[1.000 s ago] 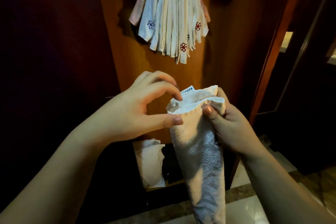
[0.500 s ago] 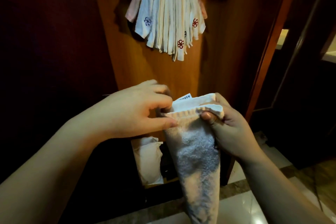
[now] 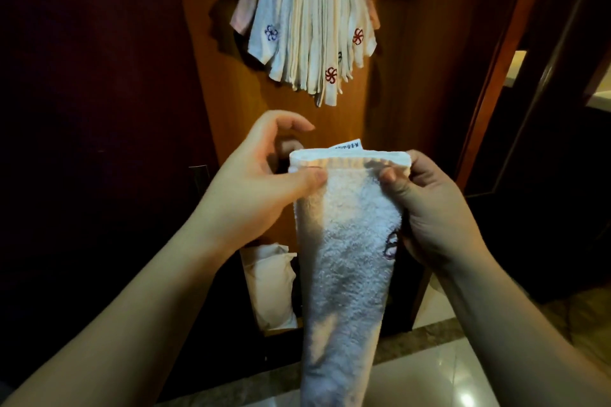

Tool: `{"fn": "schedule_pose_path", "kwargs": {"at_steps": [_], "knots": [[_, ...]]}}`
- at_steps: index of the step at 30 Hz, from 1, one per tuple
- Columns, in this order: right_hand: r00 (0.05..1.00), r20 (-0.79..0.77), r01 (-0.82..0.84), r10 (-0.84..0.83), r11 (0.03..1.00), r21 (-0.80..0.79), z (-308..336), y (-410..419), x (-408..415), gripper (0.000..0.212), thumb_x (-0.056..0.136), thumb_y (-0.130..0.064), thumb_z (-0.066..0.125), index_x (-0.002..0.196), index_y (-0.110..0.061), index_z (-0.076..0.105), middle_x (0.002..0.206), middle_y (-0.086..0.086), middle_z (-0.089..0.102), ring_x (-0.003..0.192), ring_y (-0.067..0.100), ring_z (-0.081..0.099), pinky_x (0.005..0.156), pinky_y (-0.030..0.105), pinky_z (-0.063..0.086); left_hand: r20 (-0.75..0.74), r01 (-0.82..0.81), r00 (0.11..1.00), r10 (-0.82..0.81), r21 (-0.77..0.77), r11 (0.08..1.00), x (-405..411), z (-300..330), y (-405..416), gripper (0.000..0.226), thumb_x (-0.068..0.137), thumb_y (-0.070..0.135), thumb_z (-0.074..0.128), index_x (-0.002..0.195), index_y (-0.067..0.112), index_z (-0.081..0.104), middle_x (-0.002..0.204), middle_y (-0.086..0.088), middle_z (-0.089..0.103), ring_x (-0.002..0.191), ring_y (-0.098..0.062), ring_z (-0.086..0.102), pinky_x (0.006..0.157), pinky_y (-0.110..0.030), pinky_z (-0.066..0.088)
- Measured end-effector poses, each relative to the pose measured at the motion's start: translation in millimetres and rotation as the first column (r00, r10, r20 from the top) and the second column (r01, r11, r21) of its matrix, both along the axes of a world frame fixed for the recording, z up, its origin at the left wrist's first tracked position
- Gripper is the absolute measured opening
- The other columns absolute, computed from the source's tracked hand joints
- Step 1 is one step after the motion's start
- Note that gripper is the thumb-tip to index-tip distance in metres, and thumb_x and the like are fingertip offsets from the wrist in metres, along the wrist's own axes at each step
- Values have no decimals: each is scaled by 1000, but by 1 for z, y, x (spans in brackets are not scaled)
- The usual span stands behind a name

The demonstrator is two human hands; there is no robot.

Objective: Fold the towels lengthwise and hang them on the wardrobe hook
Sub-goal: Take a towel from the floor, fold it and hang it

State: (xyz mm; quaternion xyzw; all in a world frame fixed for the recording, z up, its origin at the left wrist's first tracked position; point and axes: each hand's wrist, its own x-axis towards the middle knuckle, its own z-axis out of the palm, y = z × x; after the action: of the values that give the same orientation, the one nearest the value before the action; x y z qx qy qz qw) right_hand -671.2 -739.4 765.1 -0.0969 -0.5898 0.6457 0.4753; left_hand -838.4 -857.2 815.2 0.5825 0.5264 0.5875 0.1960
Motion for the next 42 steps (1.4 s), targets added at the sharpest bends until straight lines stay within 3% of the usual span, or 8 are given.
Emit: {"fn": "schedule_pose_path", "kwargs": {"at_steps": [3,8,15,19,26,31,37,42], "knots": [[999,-46,28,-27,999,18,9,-7,-5,15,60,-34,79,68,-29,68,78,-2,71,72,13,64,61,25,54,332,154,935,-127,-54,987,3,-9,6,39,80,2,71,114,16,58,92,7,74,87,-11,71,71,-22,55],[994,-32,103,-102,994,23,17,-2,-12,27,62,-45,84,77,-27,70,87,4,70,84,21,63,75,36,53,425,186,898,-115,-128,974,10,-19,15,36,79,13,74,115,8,68,115,-11,73,108,-27,69,94,-37,55],[984,-24,-178,178,940,-290,1,19,-3,67,86,-59,41,133,-13,54,132,15,64,125,28,59,108,45,45,593,211,800,-92,-134,968,13,5,33,42,73,17,66,114,7,66,102,-12,75,93,-26,73,82,-40,57],[948,20,-282,318,868,-408,-43,34,3,77,69,-54,82,131,-11,63,136,14,61,128,28,57,109,44,43,628,253,771,-109,-145,957,8,17,41,47,77,19,63,122,8,64,107,-11,73,96,-26,71,84,-40,57],[945,159,-213,285,908,-361,-68,39,-3,48,72,-34,82,110,-8,71,118,16,70,106,23,69,84,31,57,635,278,757,-152,-102,955,-1,37,47,44,79,15,61,123,10,64,110,-11,73,101,-27,71,84,-42,58],[930,266,-201,256,955,-217,-65,42,-9,27,89,-14,69,114,-6,67,119,14,70,113,30,64,102,43,50,588,268,788,-181,-64,961,-8,49,45,46,81,14,59,126,9,62,113,-12,71,105,-27,69,87,-42,57],[898,428,-118,101,993,14,-51,41,-11,50,78,-38,76,118,-10,65,121,12,69,119,34,62,105,59,44,552,238,818,-162,-69,969,-15,56,40,40,82,16,55,120,11,64,108,-8,74,102,-24,70,85,-39,58],[884,467,-24,-16,997,79,-41,32,-11,56,70,-59,77,110,-24,61,109,4,72,102,24,69,90,54,56,556,217,817,-150,-56,975,-17,59,39,53,81,16,59,133,8,58,131,-14,64,120,-31,62,99,-47,52]]}}
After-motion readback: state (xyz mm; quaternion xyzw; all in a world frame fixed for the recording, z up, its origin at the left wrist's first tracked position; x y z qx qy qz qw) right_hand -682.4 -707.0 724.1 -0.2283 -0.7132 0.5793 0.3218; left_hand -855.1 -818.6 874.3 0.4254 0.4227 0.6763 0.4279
